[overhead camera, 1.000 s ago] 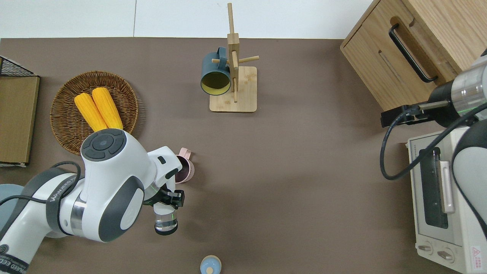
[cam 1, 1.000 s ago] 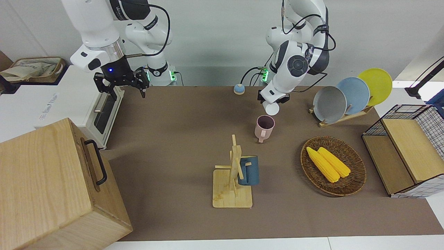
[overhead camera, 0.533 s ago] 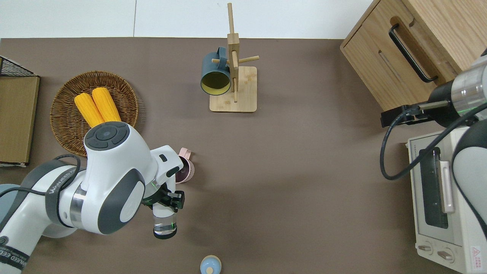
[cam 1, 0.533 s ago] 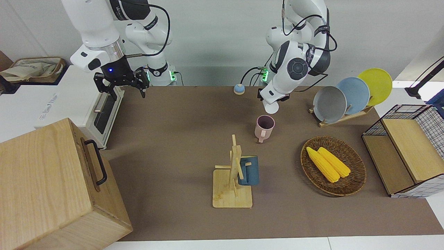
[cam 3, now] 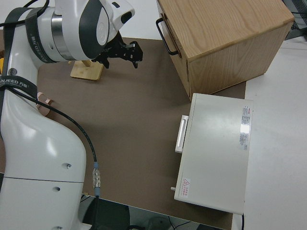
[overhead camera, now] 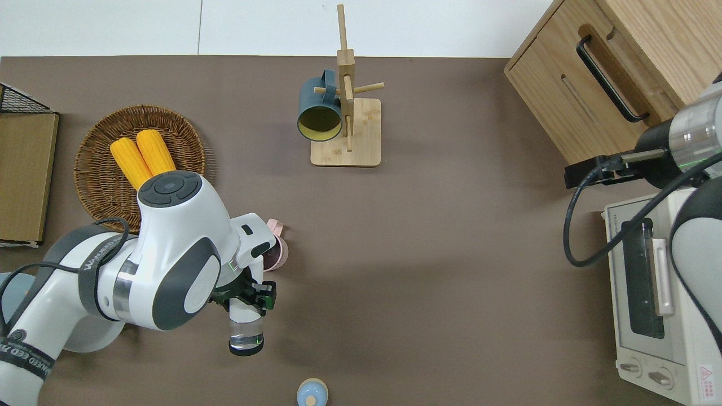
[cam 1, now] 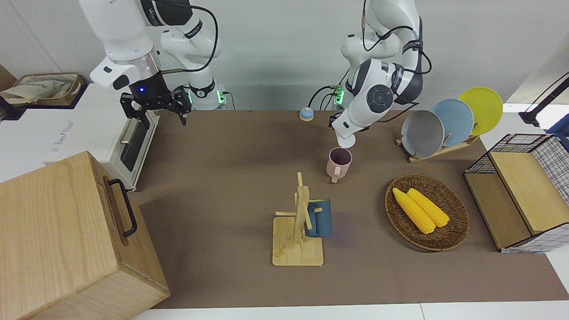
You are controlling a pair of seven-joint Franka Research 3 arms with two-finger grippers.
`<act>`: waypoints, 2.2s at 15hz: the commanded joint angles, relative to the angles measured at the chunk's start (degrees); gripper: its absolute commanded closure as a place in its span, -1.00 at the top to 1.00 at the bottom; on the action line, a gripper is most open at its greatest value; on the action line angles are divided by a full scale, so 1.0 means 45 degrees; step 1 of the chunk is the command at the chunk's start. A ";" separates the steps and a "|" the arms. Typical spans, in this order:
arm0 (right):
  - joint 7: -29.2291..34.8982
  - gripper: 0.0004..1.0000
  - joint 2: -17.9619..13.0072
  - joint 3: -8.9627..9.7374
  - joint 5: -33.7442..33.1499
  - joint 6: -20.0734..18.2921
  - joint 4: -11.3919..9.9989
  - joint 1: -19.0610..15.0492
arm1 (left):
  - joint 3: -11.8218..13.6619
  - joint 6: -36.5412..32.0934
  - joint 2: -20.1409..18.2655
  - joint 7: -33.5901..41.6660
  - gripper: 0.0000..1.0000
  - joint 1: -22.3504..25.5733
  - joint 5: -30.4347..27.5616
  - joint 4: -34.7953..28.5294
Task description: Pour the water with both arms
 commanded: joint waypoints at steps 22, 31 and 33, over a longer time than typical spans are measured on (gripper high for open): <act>-0.0266 0.98 -0.0093 0.0118 0.0278 0.0112 -0.0066 -0.0240 | 0.0040 -0.2685 0.1315 -0.1963 -1.00 -0.0035 0.0346 0.2573; -0.0266 0.98 -0.0093 0.0118 0.0278 0.0112 -0.0066 -0.0240 | 0.0021 -0.2666 0.1589 -0.2294 -1.00 -0.0133 0.0346 0.2866; -0.0266 0.98 -0.0093 0.0118 0.0278 0.0112 -0.0066 -0.0240 | -0.0018 -0.2568 0.1900 -0.2411 -1.00 -0.0171 0.0482 0.2886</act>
